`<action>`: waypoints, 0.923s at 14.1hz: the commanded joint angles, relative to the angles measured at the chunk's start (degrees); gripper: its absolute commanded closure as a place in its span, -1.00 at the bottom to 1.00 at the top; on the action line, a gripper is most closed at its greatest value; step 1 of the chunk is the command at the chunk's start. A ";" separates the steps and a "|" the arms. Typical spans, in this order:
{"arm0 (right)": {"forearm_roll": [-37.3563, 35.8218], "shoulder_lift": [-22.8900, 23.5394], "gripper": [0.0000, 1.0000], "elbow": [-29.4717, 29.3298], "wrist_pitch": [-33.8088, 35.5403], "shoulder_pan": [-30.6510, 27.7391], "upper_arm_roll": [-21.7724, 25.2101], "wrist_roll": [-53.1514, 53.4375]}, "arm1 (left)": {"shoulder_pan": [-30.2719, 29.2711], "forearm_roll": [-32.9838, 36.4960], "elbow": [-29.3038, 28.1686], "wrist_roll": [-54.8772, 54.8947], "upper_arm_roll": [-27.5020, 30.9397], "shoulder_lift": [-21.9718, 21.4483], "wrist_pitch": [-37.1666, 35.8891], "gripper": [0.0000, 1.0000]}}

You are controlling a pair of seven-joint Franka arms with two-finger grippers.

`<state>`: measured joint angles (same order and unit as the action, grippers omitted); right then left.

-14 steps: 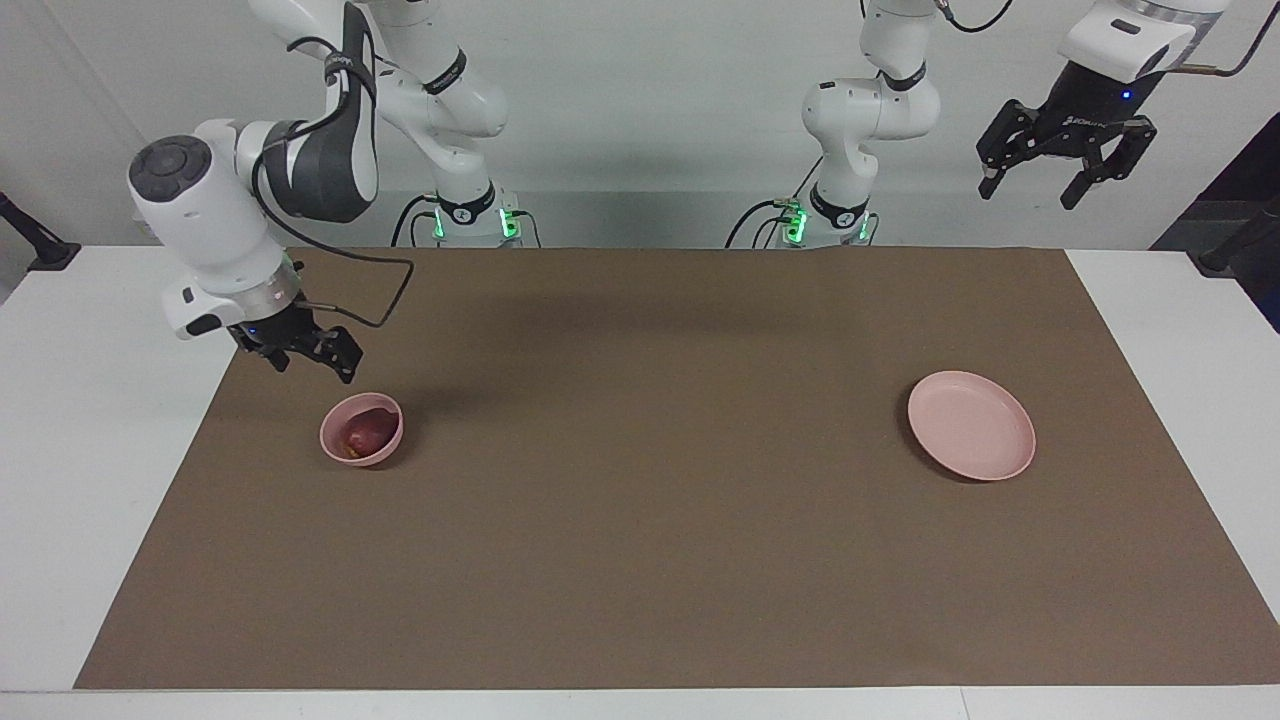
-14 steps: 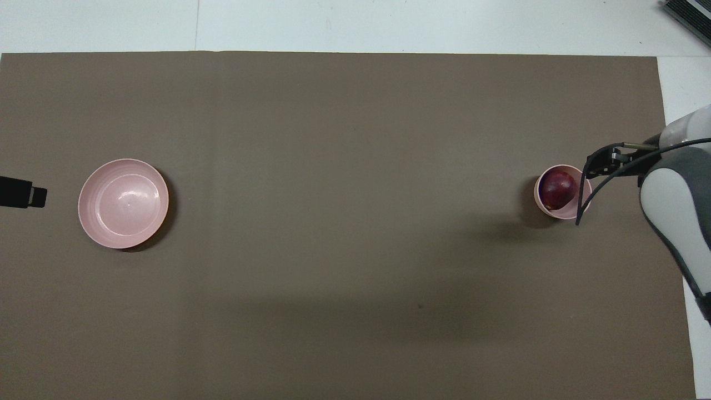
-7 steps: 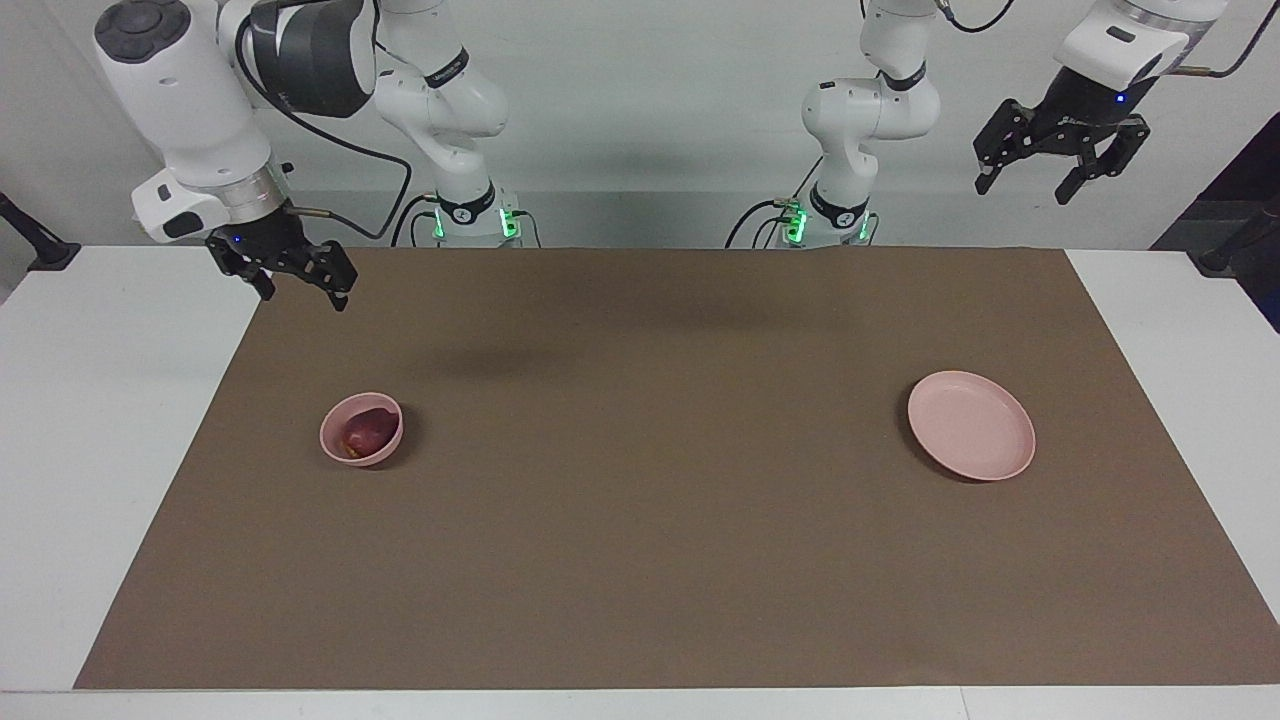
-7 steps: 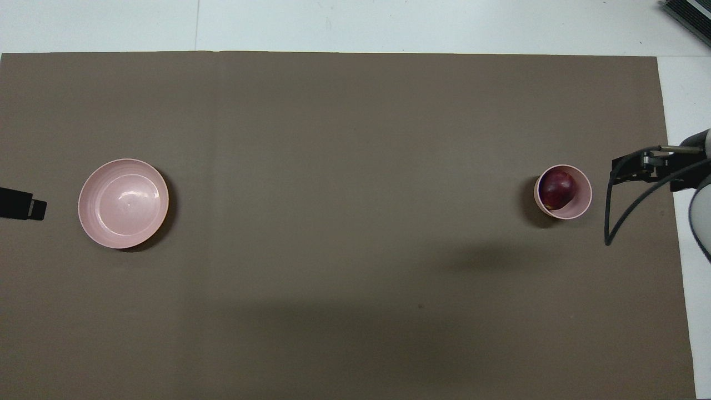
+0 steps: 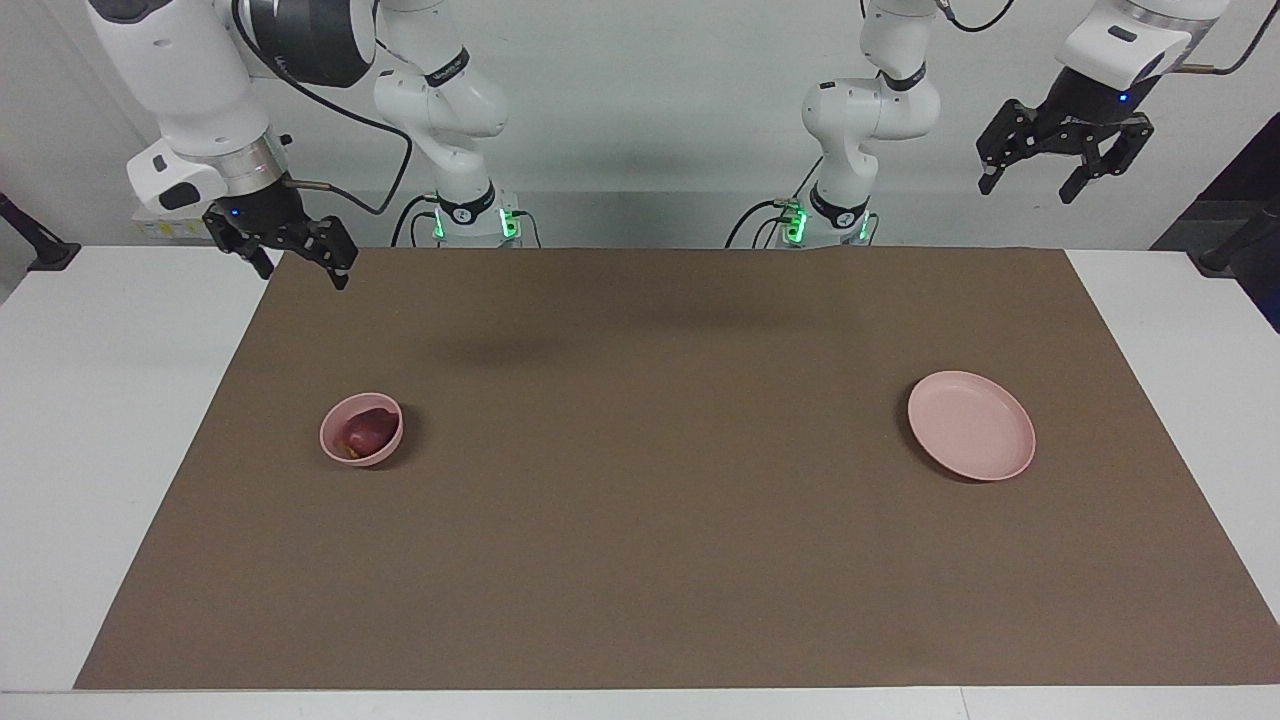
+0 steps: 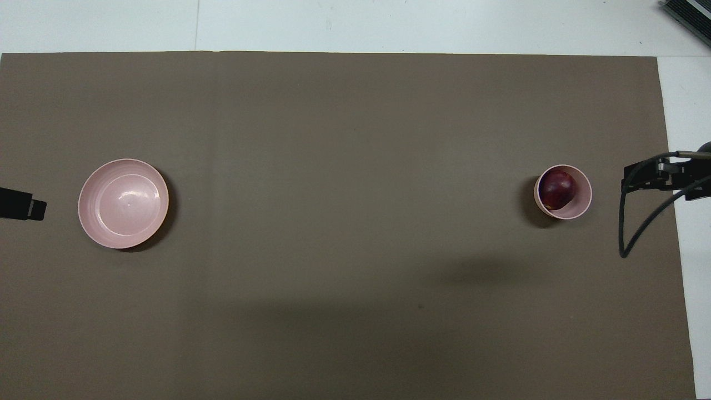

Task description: Move apple from plate to bowl

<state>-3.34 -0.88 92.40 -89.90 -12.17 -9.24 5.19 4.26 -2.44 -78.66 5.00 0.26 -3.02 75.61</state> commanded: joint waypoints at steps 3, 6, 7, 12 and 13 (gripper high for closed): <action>1.14 -0.26 -1.00 -3.61 3.67 9.51 7.81 -0.88 | 0.66 1.56 -0.18 -0.26 0.18 -0.85 -0.63 -1.00; 2.71 -0.44 -1.00 -6.26 7.19 9.89 8.37 -0.88 | 0.57 1.56 -0.27 -0.17 0.36 -0.94 -0.55 -1.00; 4.03 -0.44 -1.00 -6.88 7.81 9.80 8.63 -0.79 | 0.57 1.47 -0.27 -0.26 0.36 -0.94 -0.37 -1.00; 4.57 -2.11 -1.00 -5.74 6.85 9.45 8.63 -0.88 | 0.66 1.47 -0.36 -0.35 0.27 -0.94 -0.37 -1.00; 4.57 -2.20 -1.00 -5.65 6.41 9.53 8.63 -0.53 | 0.66 1.47 -0.36 -0.35 0.27 -0.94 -0.37 -1.00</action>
